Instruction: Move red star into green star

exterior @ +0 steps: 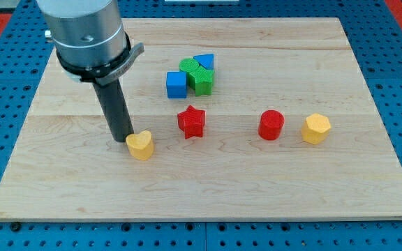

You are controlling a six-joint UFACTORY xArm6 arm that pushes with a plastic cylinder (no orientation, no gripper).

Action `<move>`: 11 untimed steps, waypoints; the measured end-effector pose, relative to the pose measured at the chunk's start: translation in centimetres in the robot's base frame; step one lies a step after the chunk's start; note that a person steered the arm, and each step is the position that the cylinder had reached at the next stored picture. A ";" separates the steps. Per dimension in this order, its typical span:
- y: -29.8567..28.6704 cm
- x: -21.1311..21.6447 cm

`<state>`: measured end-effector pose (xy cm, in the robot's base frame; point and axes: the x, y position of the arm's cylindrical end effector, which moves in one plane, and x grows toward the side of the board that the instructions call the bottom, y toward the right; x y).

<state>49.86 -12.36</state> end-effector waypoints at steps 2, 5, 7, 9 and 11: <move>0.4 5.1; 9.4 1.2; 10.3 -1.5; 7.9 -2.6; 7.9 -6.7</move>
